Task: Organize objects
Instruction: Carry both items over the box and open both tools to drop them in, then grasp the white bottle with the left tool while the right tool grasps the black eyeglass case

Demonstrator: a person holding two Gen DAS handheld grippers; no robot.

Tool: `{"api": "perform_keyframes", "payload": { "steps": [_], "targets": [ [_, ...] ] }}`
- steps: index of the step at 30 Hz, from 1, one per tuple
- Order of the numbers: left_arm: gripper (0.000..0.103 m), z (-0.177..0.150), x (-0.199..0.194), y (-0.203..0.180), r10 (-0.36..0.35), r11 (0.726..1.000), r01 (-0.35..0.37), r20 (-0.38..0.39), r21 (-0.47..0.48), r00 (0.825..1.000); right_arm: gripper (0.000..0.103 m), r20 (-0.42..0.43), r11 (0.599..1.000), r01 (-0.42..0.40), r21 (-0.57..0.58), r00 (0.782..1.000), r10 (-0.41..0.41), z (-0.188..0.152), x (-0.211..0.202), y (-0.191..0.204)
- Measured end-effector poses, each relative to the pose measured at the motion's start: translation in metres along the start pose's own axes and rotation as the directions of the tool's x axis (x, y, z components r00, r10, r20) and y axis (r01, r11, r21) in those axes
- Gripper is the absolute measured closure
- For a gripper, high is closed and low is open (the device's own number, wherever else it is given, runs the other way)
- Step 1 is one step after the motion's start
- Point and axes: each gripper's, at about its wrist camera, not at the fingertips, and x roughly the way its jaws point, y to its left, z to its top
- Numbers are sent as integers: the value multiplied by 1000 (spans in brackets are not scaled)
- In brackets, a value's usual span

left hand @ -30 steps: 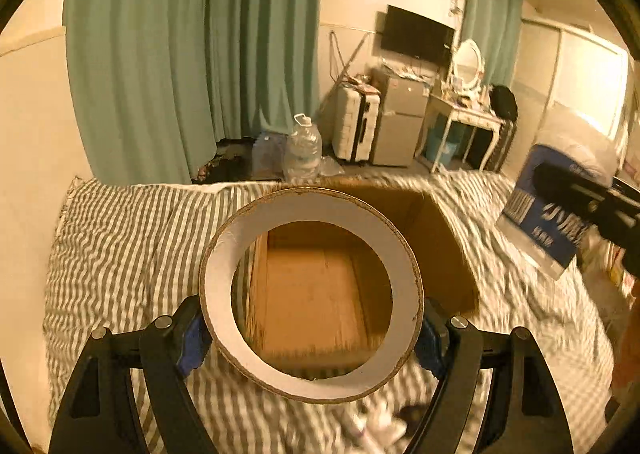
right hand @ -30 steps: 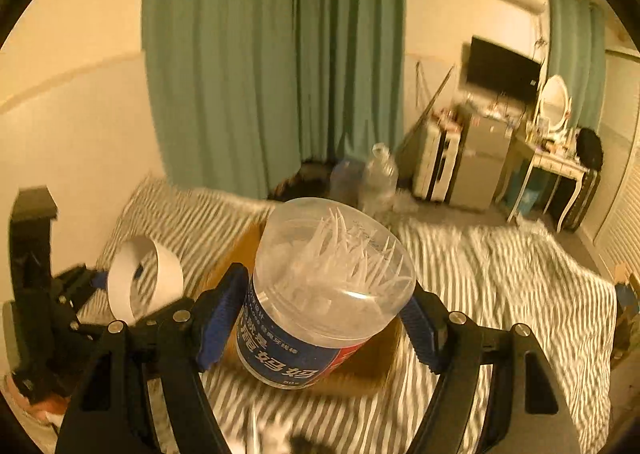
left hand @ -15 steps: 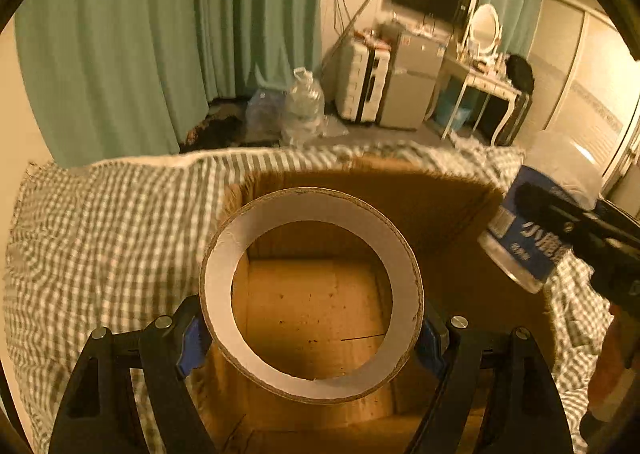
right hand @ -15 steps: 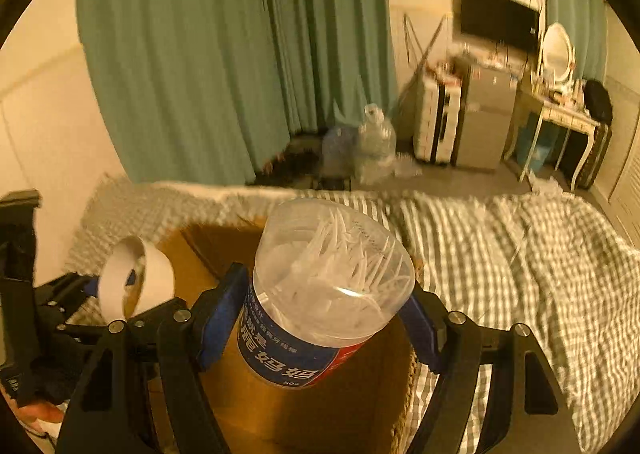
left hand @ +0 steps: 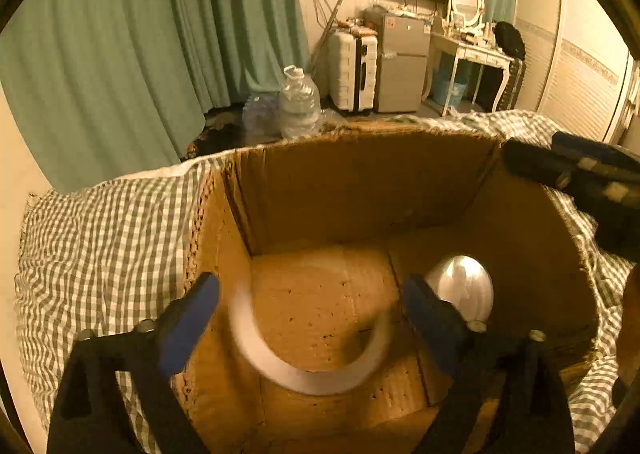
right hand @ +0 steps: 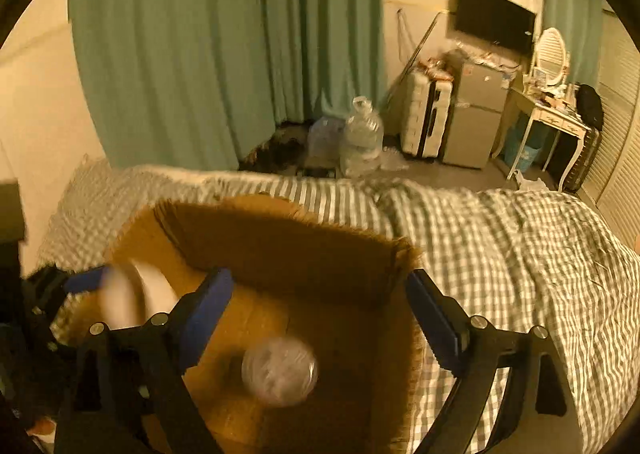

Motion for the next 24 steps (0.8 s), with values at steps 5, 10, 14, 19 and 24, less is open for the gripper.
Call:
{"api": "perform_keyframes", "payload": {
  "steps": [5,10,14,19,24],
  "targets": [
    [5,5,-45,-2,-5,1000,6,56,-30,998,14,53,999,-28,42,998,26,7,-60,-15],
    [4,-6,-111,-7,56,996,-49,106,-74,993,14,108,998,-53,31,993,49,-8,-132,-24],
    [4,-32,-150,-11,97,990,-86,106,-108,990,14,89,996,-84,4,993,83,-47,-162,-17],
    [4,-87,-172,-18,160,983,-149,104,-104,982,14,-5,996,-88,-30,996,88,-104,-167,-5],
    [4,-138,-151,-24,163,982,-159,32,-98,986,15,-127,991,-88,-96,989,75,-157,-156,7]
  ]
}}
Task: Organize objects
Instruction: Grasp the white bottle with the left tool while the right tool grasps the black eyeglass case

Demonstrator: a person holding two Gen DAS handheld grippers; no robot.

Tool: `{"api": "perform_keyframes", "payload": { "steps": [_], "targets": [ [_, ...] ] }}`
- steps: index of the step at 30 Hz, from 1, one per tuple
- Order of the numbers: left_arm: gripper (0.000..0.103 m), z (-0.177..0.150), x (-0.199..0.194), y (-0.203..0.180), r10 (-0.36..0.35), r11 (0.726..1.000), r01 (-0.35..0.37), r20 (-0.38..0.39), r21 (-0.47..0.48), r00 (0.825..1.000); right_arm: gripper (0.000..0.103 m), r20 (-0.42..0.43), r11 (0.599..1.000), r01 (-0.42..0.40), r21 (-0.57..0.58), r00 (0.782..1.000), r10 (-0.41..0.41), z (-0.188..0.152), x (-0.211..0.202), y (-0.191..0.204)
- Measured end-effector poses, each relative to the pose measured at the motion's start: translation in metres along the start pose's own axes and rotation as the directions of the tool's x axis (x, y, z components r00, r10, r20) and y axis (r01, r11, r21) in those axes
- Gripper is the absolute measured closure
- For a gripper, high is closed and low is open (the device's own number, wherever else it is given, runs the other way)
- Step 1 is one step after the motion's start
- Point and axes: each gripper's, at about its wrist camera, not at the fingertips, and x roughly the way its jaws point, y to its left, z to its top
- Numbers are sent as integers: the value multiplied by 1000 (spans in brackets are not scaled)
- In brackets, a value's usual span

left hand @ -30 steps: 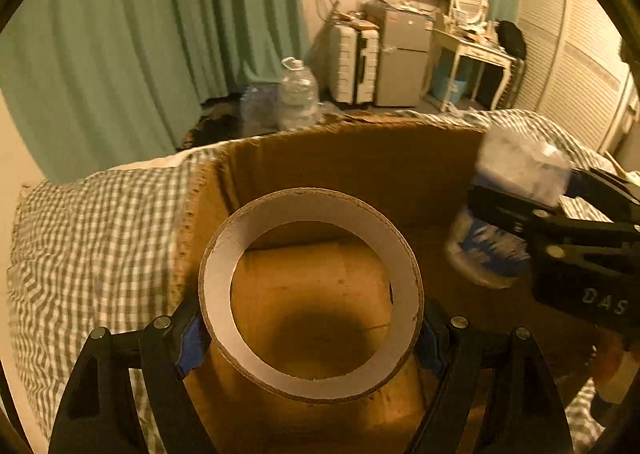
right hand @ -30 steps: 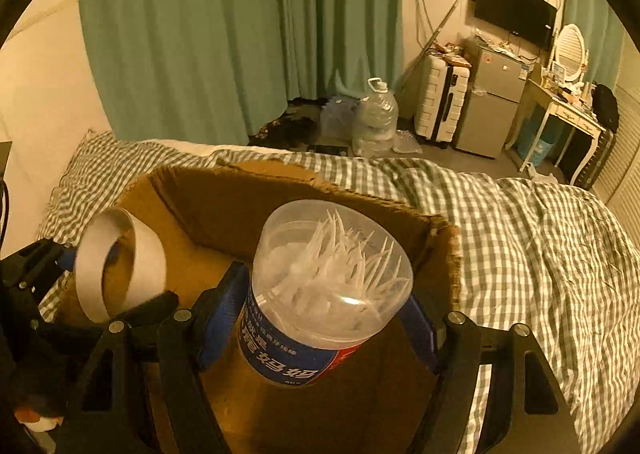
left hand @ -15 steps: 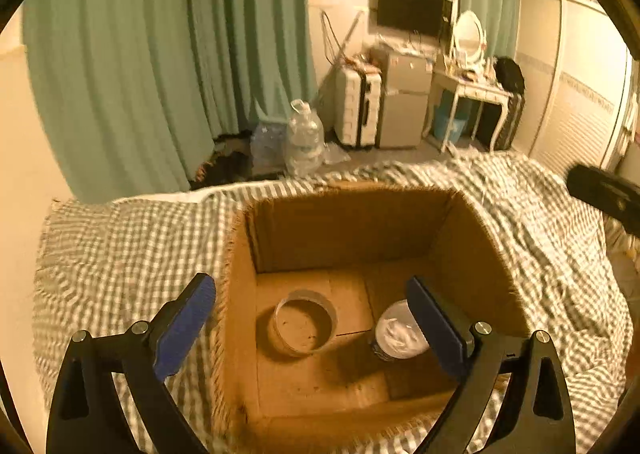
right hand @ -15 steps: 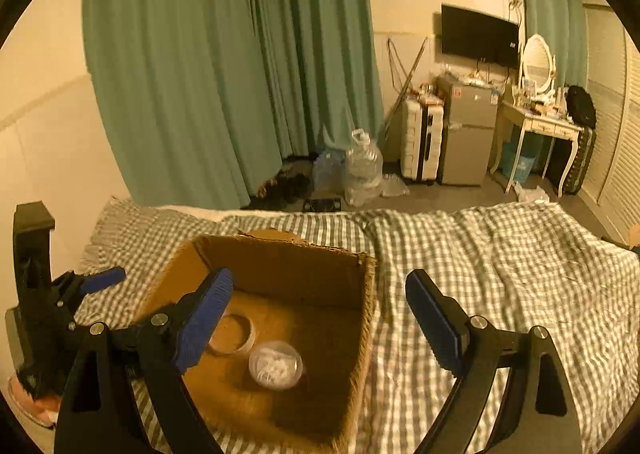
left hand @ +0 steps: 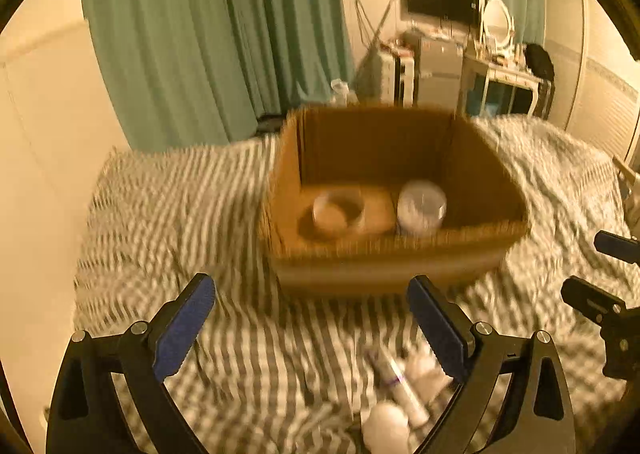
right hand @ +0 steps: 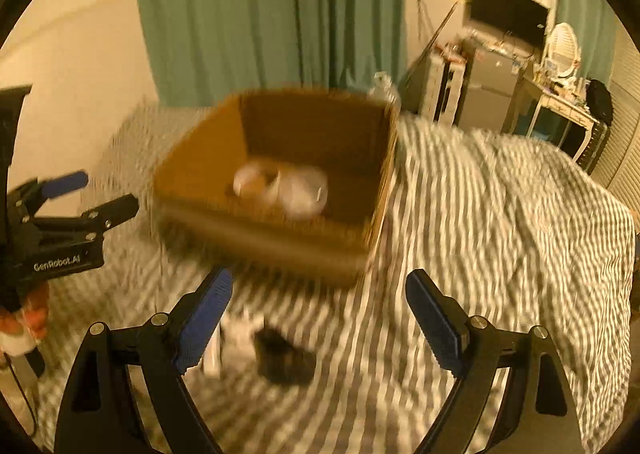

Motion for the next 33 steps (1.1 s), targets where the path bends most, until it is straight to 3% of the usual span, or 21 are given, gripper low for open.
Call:
{"api": "perform_keyframes", "payload": {
  "steps": [4,9,14,19,21,23,25,29,33],
  "targets": [
    [3,-37,23,-5,3,1000,-2,-64,19,998,15,-116,999,-2,-55,993,-4,-28,26,14],
    [3,-77,43,-10,-48,999,51,-161,16,986,15,-190,994,-1,-114,982,-21,-30,51,24],
    [4,-102,44,-31,-107,986,132,-224,101,969,15,-241,993,-3,-118,970,-26,-35,63,27],
    [4,-124,50,-47,-113,969,163,-253,188,961,15,-291,995,-21,-99,957,-9,-38,77,23],
    [8,-129,55,-48,-125,967,180,-282,181,951,14,-311,995,-23,-101,950,-10,-40,84,25],
    [29,-132,61,-44,-176,952,243,-321,184,931,15,-335,994,-22,-110,942,-16,-41,90,27],
    [41,-136,64,-42,-218,944,288,-354,159,910,15,-348,992,-20,-128,937,-26,-43,93,31],
    [55,-137,65,-43,-249,935,321,-366,149,896,15,-380,990,-19,-141,924,-36,-46,101,33],
    [58,-130,54,-40,-259,937,321,-343,139,903,15,-453,988,-35,-150,891,-37,-52,117,34]
  ]
}}
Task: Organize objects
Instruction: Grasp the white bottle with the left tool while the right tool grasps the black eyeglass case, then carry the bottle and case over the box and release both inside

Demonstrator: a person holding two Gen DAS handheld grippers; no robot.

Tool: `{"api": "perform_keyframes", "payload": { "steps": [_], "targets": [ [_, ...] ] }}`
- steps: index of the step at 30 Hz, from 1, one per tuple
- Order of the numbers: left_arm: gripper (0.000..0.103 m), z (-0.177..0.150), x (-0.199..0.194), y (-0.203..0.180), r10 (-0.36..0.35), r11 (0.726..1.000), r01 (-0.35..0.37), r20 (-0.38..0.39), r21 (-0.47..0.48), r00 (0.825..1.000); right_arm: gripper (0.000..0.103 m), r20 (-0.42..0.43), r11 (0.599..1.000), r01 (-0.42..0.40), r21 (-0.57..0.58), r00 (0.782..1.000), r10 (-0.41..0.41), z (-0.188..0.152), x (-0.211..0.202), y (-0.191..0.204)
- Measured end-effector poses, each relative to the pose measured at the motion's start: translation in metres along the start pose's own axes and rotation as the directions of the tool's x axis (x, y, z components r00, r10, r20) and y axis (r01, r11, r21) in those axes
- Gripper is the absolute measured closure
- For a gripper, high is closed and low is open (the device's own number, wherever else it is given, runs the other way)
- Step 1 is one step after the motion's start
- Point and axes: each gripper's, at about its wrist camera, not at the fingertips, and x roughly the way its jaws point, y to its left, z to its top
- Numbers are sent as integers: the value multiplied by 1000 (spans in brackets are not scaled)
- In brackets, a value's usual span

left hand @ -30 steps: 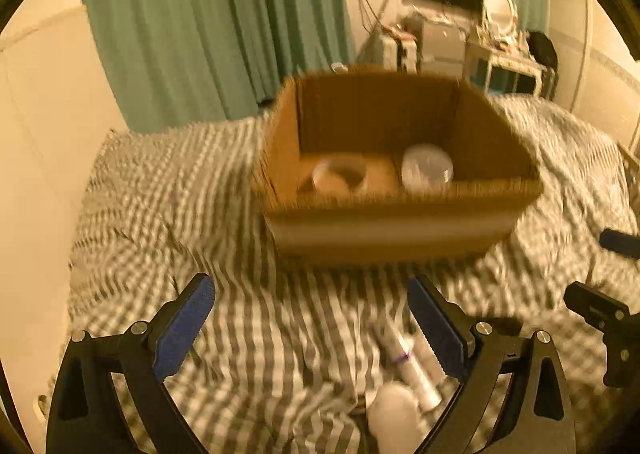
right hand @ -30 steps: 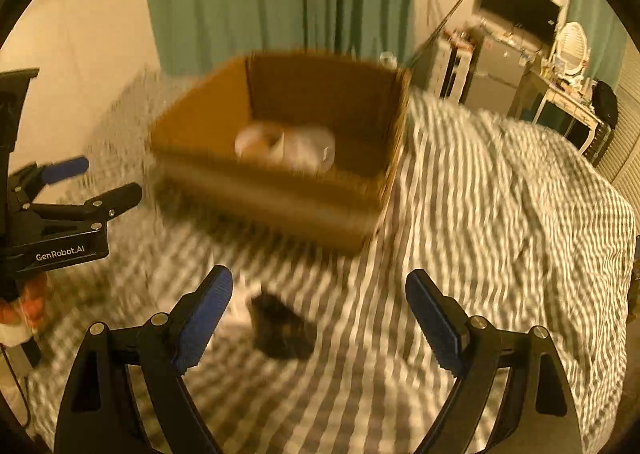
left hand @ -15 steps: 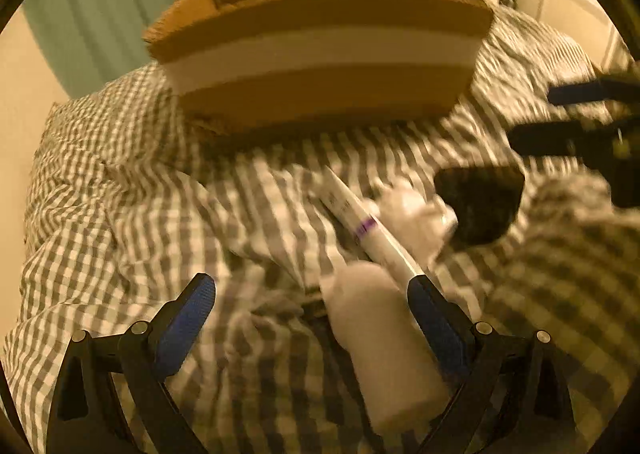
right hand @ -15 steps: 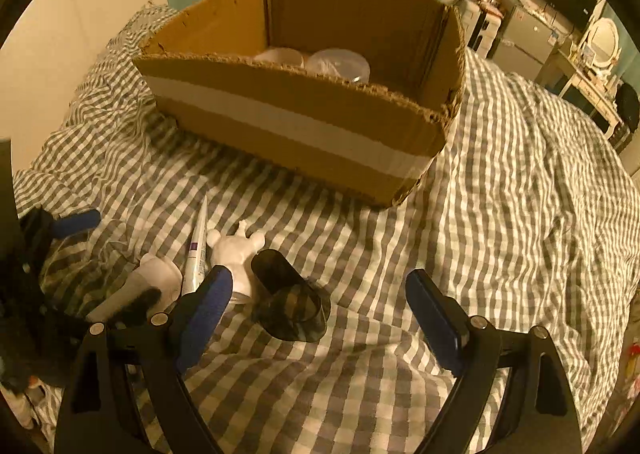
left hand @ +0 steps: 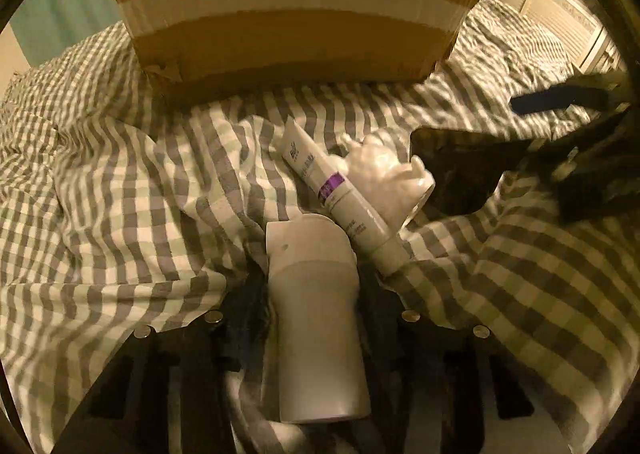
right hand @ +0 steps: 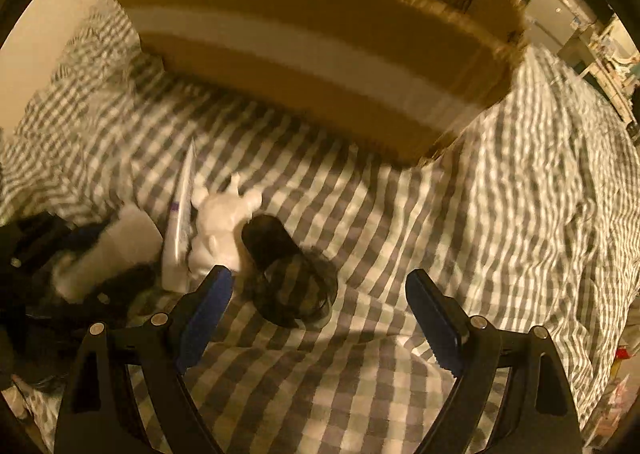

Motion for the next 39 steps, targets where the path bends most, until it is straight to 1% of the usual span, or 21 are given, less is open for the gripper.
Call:
{"api": "perform_keyframes", "payload": {
  "steps": [2,4,7,9,10,11,12,14,16,17,18,19,23,27,30,31,32,33,35,37,39],
  "targets": [
    [58,3,-13,-2,-10,1000,10,39,11,999,15,-44,1000,4,-20,999,-5,1,11,2],
    [58,5,-29,-5,-38,999,36,74,19,997,15,-83,999,13,-32,996,-15,3,21,3],
    [58,6,-38,0,-63,998,63,86,2,994,18,-125,998,21,-60,992,-29,7,34,7],
    [58,9,-40,5,-79,996,81,86,-23,993,25,-159,996,20,-89,987,-34,9,45,12],
    [58,10,-42,7,-92,995,96,86,-35,992,26,-170,995,14,-99,985,-31,11,49,14],
    [58,10,-48,10,-97,994,100,88,-39,991,32,-179,993,11,-115,983,-32,12,52,18],
    [58,9,-50,11,-97,994,101,93,-40,991,41,-187,992,8,-129,982,-32,13,55,21],
    [58,10,-57,8,-92,995,96,108,-32,990,41,-200,987,13,-160,979,-46,14,59,27],
    [59,10,-61,8,-78,996,82,113,-26,991,42,-187,985,31,-172,980,-64,14,56,29],
    [62,8,-62,9,-76,996,79,113,-28,991,42,-172,985,38,-170,983,-68,13,51,29],
    [67,8,-63,11,-73,996,78,112,-33,991,42,-147,986,53,-155,986,-76,13,43,27],
    [78,7,-65,13,-68,997,72,108,-38,992,42,-121,988,62,-142,989,-80,13,35,25],
    [79,3,-65,20,-91,994,96,97,-49,991,42,-10,995,85,-58,996,-85,12,-2,11],
    [79,-5,-53,17,-98,993,101,53,-61,994,42,53,995,103,9,993,-103,9,-27,3],
    [73,-6,-56,12,-80,995,83,63,-53,995,42,81,993,115,23,990,-117,8,-37,5],
    [62,-4,-57,10,-69,997,72,67,-39,995,42,91,993,119,26,989,-121,7,-40,4],
    [41,-3,-57,8,-61,998,63,67,-31,996,42,100,993,117,29,988,-119,1,-42,4],
    [35,-3,-56,6,-46,999,48,69,-26,997,42,108,993,115,31,987,-118,0,-44,3],
    [33,-3,-47,5,-35,999,36,53,-18,998,42,121,994,105,40,987,-109,2,-44,4],
    [33,-3,-36,6,-36,999,36,16,-31,999,42,129,993,96,64,986,-103,-2,-43,7],
    [33,-4,-24,8,-30,999,29,-18,-41,999,42,135,994,81,72,987,-90,-2,-45,-1]
  ]
}}
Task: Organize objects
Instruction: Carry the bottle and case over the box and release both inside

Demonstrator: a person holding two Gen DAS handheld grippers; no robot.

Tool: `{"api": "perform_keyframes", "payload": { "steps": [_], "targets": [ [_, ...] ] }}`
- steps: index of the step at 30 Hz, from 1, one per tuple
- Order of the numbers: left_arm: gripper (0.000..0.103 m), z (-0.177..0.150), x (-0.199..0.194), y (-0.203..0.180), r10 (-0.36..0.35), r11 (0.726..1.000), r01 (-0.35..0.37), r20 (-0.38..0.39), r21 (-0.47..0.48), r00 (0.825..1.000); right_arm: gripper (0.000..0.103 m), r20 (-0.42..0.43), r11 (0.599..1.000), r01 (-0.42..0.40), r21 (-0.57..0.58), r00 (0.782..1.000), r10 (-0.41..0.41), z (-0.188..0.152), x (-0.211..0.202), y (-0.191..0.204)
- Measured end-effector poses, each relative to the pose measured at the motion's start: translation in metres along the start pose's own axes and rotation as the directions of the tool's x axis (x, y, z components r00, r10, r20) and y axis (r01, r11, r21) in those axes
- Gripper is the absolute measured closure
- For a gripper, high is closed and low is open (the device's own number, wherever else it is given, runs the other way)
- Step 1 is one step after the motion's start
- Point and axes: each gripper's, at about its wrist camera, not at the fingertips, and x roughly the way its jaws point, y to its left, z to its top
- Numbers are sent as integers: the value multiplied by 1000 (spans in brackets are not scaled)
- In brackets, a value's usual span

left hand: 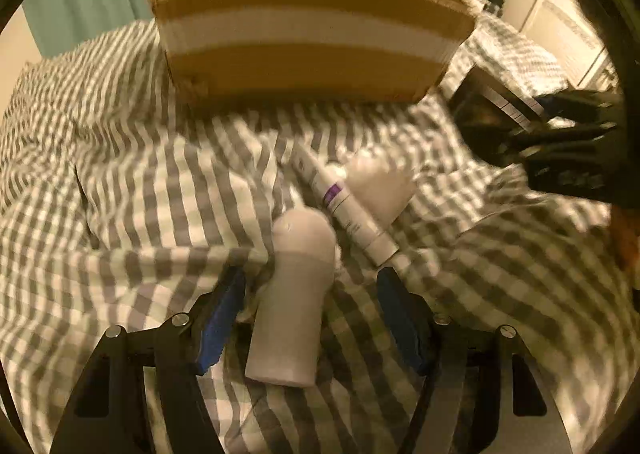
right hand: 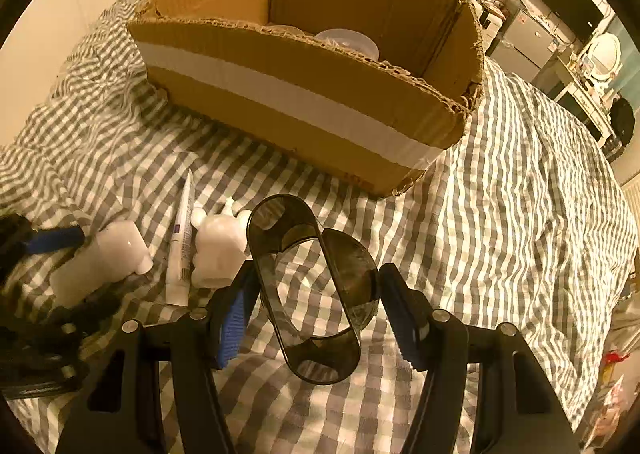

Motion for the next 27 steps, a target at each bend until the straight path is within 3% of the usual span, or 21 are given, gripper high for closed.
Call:
{"api": "perform_keyframes", "payload": {
  "steps": [4,6,7,16,27],
  "targets": [
    [51,-5,23,2,-27,1000,26,-70,-16,997,42,7,1000,-18,8,1000,18,-1,3,1],
    [56,-7,23,2,-37,999,36,-72,-19,997,42,10,1000,-21,11,1000,21,0,2,1],
    [64,-7,20,3,-37,999,35,-68,-23,997,42,11,1000,-23,10,1000,23,-1,2,1],
    [64,-12,-15,6,-37,999,36,-15,-32,999,42,77,999,-23,31,997,20,-4,-17,2],
    [71,0,-85,25,-28,999,32,131,-35,991,42,169,995,-76,58,983,66,-15,-61,7]
  ]
}}
